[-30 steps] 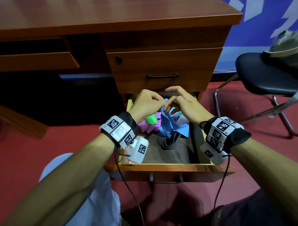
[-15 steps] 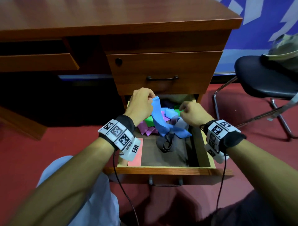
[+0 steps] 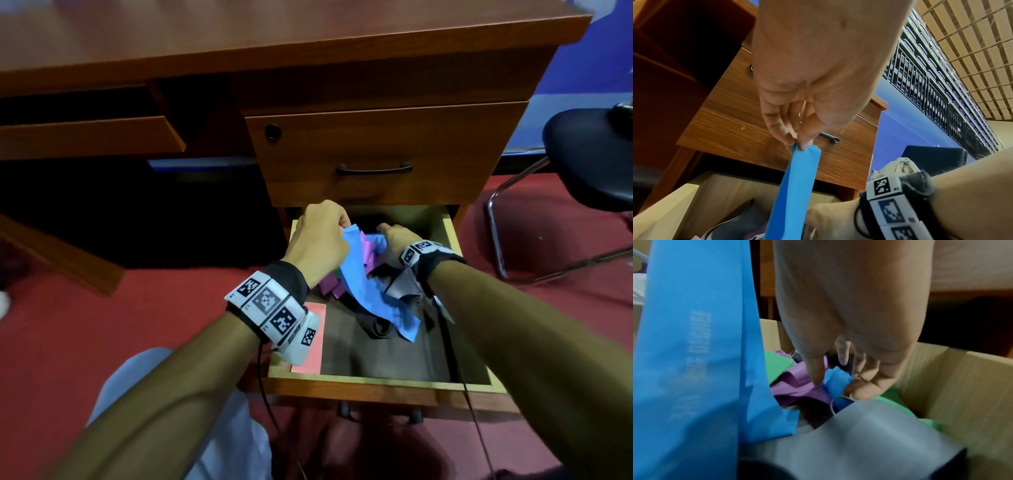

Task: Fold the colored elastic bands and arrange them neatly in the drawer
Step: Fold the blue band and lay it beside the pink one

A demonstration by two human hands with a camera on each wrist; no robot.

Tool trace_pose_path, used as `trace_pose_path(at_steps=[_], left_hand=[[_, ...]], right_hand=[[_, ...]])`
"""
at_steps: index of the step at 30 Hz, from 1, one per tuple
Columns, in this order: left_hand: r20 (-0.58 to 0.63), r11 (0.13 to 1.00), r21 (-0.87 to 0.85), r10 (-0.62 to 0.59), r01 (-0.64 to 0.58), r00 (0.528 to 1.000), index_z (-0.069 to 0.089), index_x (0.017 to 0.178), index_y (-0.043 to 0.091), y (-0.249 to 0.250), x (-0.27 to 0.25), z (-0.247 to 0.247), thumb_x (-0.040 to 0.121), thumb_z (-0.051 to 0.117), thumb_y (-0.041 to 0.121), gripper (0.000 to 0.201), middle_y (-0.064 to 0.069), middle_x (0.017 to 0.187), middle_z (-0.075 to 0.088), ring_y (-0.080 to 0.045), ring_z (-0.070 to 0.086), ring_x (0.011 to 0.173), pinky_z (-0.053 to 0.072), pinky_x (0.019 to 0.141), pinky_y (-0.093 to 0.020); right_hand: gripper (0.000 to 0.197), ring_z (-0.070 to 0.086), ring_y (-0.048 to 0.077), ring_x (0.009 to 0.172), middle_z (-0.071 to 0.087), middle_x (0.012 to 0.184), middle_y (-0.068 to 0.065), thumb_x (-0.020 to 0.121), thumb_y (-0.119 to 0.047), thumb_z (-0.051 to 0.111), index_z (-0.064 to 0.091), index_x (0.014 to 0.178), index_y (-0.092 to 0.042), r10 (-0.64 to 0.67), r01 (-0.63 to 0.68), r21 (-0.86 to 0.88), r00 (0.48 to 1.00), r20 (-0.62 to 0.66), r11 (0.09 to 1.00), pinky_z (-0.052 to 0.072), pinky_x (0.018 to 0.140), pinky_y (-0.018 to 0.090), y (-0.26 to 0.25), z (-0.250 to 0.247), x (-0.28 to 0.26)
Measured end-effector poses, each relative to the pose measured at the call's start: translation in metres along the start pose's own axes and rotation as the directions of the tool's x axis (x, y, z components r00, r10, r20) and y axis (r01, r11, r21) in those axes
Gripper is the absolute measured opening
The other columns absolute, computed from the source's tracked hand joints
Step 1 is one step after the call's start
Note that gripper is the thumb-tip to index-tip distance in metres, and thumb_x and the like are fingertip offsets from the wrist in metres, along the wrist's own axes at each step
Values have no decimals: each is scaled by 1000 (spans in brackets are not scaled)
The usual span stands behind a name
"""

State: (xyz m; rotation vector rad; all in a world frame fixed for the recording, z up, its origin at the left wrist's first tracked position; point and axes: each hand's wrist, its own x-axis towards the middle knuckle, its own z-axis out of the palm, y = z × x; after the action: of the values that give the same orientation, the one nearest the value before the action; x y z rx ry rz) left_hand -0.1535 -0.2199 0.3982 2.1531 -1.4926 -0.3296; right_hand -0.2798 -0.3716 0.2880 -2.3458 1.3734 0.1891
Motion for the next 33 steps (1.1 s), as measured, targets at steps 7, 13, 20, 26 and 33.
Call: trace_pose_path(at_steps=[7,13,20,26,33], left_hand=[[12,1000,9,-3,3,1000,71,88,15,-2,0,0,86,54,-4,25,-5,87,67,-25,66,79,61,69,-40],[-6,1000,-9,-7,7,1000,69,88,17,1,-4,-8,85,54,-1,24,-5,87,67,-28,66,84,57,70,-34],[-21,1000,5,10,-10,1000,69,89,19,7,-10,-7,85,55,1,23,-4,88,66,-29,66,85,59,73,-37],[-5,998,58,10,-10,1000,68,88,19,6,-12,0,88,57,1,21,-7,91,66,-30,66,83,61,73,-40],[27,994,111,-20,17,999,66,87,20,0,-5,-1,84,58,2,19,-8,93,66,-32,65,85,60,74,-42]], right_hand=[[25,68,38,101,68,116,18,90,-25,61,62,109,-8,93,-99,-56,991,-98,994,47,71,34,-9,7,-15],[12,59,29,70,62,73,8,82,-22,64,68,79,-11,95,16,320,940,-329,947,42,61,28,-8,-57,-60],[20,44,7,58,54,64,-3,89,-19,64,66,72,-9,90,206,597,900,-427,776,36,54,23,20,-74,-122],[31,43,13,55,50,61,2,91,-31,72,62,71,-9,88,-44,596,995,-45,802,35,49,23,42,-13,-124],[51,48,9,45,59,52,-9,93,-58,60,64,59,-19,-127,8,317,926,356,948,34,44,20,33,-44,-133]])
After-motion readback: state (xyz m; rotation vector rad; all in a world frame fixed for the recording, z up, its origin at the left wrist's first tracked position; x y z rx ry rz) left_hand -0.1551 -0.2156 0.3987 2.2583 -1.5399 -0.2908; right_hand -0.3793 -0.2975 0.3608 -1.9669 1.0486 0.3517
